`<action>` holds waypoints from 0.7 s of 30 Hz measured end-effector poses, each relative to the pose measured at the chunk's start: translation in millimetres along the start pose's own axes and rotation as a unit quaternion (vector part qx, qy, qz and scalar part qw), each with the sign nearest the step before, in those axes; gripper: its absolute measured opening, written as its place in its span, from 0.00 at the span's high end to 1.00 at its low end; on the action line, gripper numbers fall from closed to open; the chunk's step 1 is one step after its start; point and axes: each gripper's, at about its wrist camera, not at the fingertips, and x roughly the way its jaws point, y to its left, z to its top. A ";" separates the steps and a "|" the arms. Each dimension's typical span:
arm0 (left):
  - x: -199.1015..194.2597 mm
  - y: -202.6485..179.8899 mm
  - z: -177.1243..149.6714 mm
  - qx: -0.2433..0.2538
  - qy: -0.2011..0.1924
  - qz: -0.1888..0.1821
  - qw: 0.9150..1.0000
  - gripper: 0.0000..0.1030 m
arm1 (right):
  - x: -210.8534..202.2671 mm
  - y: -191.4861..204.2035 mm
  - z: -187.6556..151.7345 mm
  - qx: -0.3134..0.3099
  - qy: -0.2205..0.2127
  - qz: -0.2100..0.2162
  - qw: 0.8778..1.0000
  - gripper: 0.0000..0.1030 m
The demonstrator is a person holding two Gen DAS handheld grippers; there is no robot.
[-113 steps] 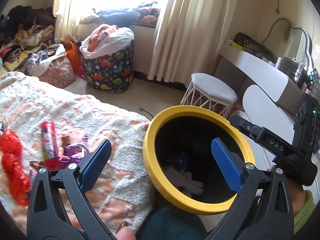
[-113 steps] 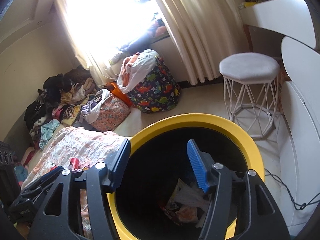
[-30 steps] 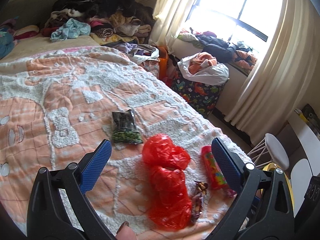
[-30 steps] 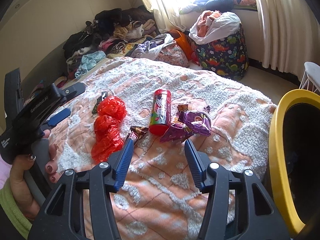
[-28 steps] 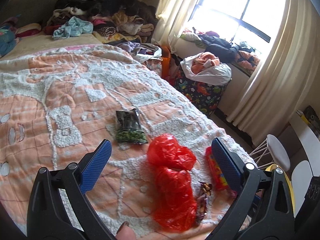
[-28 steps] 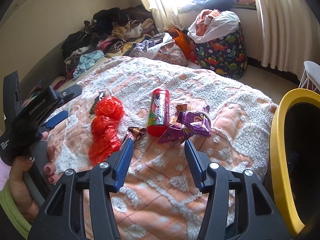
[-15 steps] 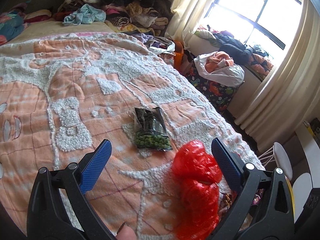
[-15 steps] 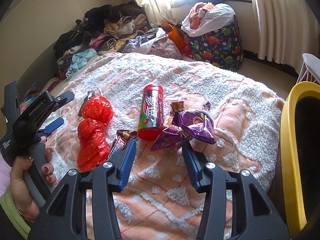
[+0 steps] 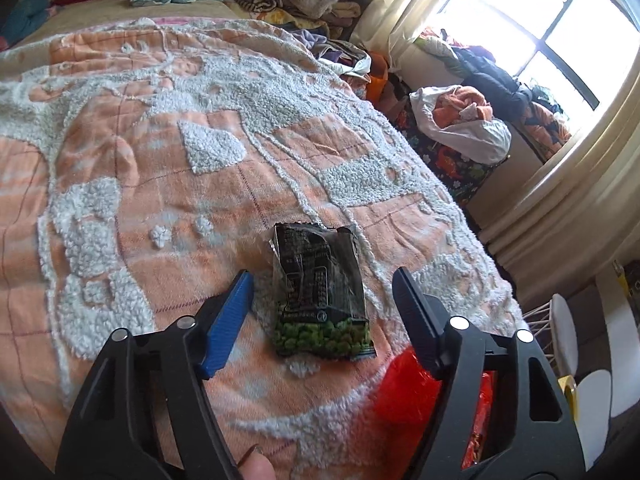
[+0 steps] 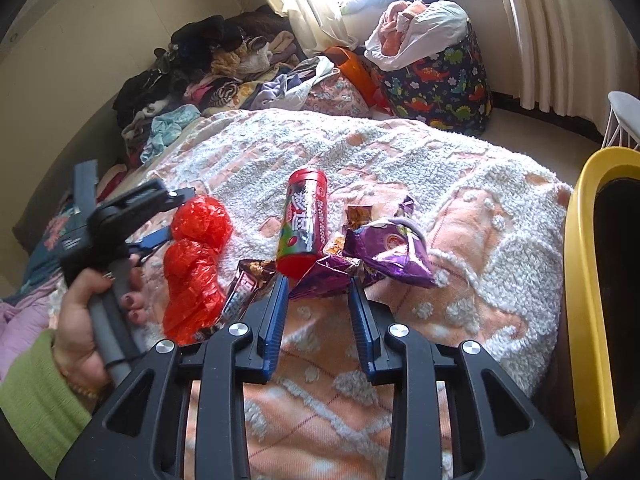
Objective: Collect trash
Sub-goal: 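Grasp the dark green-pea snack bag with the left tool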
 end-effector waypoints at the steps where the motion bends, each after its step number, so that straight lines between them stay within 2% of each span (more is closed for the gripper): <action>1: 1.7 -1.0 0.2 0.006 0.004 0.004 1.000 0.51 | -2.6 -0.3 -0.5 0.001 -0.001 0.003 1.000 0.72; 2: 1.7 -1.0 -0.3 0.009 0.004 0.009 1.000 0.59 | -5.1 0.0 -0.9 0.001 -0.002 0.005 1.000 0.72; 4: -0.2 0.7 -2.4 0.011 0.005 0.011 1.000 0.66 | -10.3 1.2 -2.2 -0.002 -0.005 0.008 1.000 0.72; 8: -10.1 3.1 -9.2 0.019 0.005 0.004 1.000 0.73 | -19.0 4.8 -5.9 -0.011 -0.007 0.016 1.000 0.72; 11: -23.7 5.3 -14.2 0.022 0.002 -0.012 1.000 0.73 | -26.0 7.8 -8.6 -0.019 -0.006 0.023 1.000 0.72; 21: -66.1 5.7 -20.9 0.025 -0.021 -0.031 0.999 0.74 | -45.0 16.4 -18.4 -0.042 -0.008 0.038 0.998 0.72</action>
